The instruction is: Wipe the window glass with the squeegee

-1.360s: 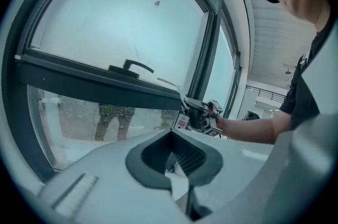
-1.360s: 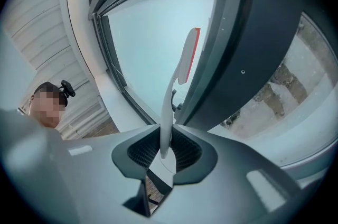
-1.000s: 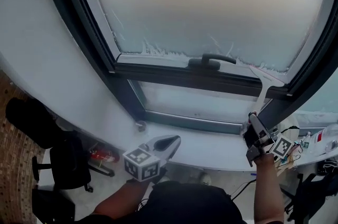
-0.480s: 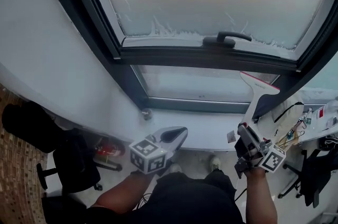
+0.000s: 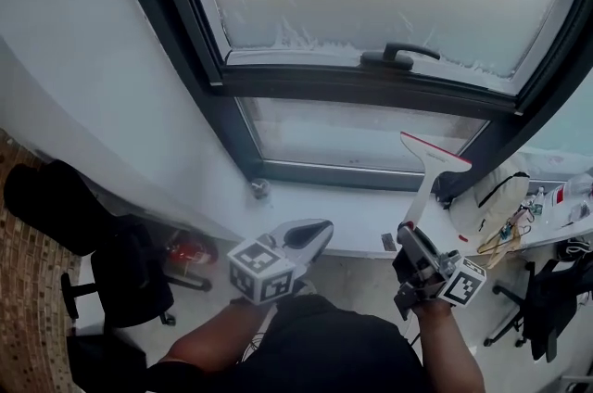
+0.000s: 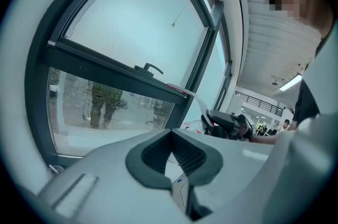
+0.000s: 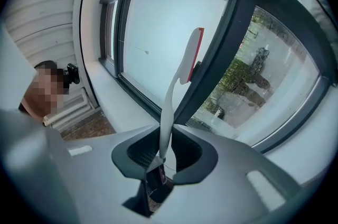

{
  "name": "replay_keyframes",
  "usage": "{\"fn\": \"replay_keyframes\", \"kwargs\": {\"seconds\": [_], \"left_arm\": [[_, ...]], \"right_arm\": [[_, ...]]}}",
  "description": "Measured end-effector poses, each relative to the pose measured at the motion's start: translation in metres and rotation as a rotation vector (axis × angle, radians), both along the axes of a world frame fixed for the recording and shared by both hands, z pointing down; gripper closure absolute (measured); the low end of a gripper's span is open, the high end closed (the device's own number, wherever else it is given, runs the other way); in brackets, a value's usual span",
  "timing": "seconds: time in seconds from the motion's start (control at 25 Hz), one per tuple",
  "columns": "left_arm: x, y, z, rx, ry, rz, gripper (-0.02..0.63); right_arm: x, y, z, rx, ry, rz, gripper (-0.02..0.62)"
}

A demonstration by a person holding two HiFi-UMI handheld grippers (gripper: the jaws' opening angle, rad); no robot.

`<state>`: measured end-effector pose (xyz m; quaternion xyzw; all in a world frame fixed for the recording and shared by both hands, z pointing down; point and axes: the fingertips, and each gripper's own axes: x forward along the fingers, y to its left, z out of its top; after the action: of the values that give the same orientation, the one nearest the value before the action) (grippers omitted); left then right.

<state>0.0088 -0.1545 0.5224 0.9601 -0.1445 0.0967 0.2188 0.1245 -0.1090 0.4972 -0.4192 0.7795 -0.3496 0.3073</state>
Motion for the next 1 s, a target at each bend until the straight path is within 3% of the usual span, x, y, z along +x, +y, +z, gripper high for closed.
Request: {"fn": "replay_keyframes", "kwargs": {"seconds": [0.56, 1.0], "left_arm": [[0.046, 0.129, -0.011, 0.037, -0.012, -0.059, 0.606], [0.036, 0.210, -0.008, 0.046, -0.062, -0.126, 0.606]], "right_arm": [[0.030, 0.137, -0.009, 0.018, 0.016, -0.089, 0.508], [0.035, 0.203, -0.001, 0.039, -0.016, -0.151, 0.508]]}}
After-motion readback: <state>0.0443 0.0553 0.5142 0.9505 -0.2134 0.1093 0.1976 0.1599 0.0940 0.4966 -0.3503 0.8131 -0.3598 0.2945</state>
